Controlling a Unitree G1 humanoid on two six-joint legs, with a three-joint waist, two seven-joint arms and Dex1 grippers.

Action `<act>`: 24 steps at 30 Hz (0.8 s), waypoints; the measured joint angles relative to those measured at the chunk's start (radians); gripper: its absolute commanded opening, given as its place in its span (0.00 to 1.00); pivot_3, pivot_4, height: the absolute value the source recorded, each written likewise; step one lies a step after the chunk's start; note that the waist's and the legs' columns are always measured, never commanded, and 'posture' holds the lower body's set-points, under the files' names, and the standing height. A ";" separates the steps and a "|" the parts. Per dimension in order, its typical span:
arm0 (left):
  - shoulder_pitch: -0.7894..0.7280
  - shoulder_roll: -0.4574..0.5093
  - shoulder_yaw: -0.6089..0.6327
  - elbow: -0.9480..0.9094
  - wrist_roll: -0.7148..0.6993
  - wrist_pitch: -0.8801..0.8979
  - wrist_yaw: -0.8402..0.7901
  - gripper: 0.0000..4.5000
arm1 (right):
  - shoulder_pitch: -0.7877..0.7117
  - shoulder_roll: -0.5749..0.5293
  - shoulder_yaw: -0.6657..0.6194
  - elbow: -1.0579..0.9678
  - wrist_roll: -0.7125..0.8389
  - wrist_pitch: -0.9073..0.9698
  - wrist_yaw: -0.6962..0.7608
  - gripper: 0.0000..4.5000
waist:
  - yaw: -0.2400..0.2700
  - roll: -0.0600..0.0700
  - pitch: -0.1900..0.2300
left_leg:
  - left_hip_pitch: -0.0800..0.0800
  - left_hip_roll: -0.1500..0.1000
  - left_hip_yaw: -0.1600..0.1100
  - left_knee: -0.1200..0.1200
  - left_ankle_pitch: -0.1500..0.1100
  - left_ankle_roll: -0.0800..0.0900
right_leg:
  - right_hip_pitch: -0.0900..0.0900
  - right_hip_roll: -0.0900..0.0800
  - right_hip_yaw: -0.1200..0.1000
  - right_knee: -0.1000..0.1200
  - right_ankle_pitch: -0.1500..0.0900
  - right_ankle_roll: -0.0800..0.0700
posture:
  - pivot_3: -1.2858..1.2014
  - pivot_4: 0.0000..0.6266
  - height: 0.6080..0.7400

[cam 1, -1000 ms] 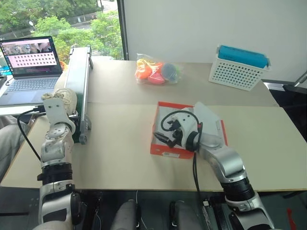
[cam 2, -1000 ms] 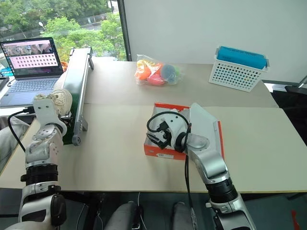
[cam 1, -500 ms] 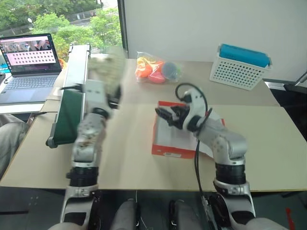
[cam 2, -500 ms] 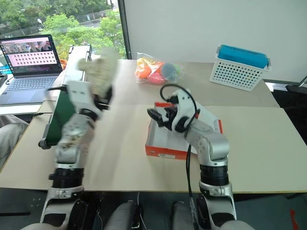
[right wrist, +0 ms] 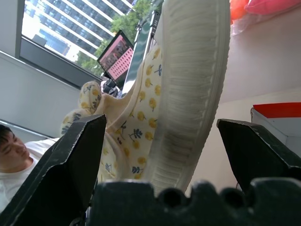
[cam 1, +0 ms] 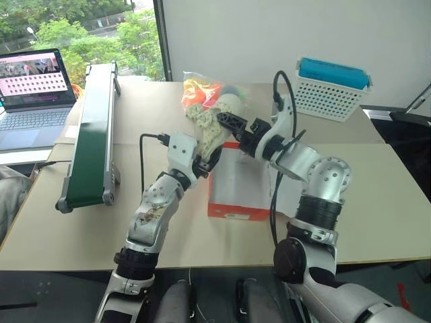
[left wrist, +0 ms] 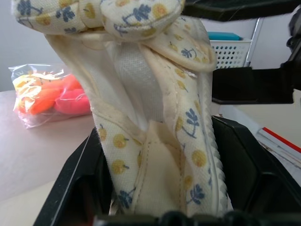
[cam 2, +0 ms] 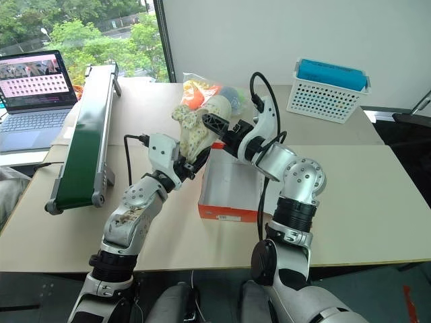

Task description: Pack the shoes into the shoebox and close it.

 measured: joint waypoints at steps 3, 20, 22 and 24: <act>-0.002 0.000 0.000 0.000 0.000 0.000 -0.004 0.63 | 0.000 0.001 -0.002 0.015 0.008 -0.021 -0.024 0.94 | 0.000 0.000 0.000 | 0.000 0.000 0.000 0.000 0.000 0.000 | 0.000 0.000 0.000 0.000 0.000 0.000 | 0.52 0.24 0.69; -0.017 0.004 -0.012 0.000 0.043 0.000 0.000 0.63 | 0.000 0.000 -0.012 0.026 0.084 -0.074 -0.088 0.25 | 0.000 0.000 0.000 | 0.000 0.000 0.000 0.000 0.000 0.000 | 0.000 0.000 0.000 0.000 0.000 0.000 | 0.52 0.24 0.69; -0.017 0.007 -0.018 0.000 0.055 -0.001 0.001 0.71 | 0.000 0.000 -0.012 0.031 0.086 -0.077 -0.091 0.24 | 0.000 0.000 0.000 | 0.000 0.000 0.000 0.000 0.000 0.000 | 0.000 0.000 0.000 0.000 0.000 0.000 | 0.52 0.24 0.69; -0.017 0.004 -0.018 0.000 0.058 -0.002 0.002 0.83 | 0.000 -0.001 -0.013 0.035 0.087 -0.082 -0.092 0.24 | 0.000 0.000 0.000 | 0.000 0.000 0.000 0.000 0.000 0.000 | 0.000 0.000 0.000 0.000 0.000 0.000 | 0.52 0.24 0.69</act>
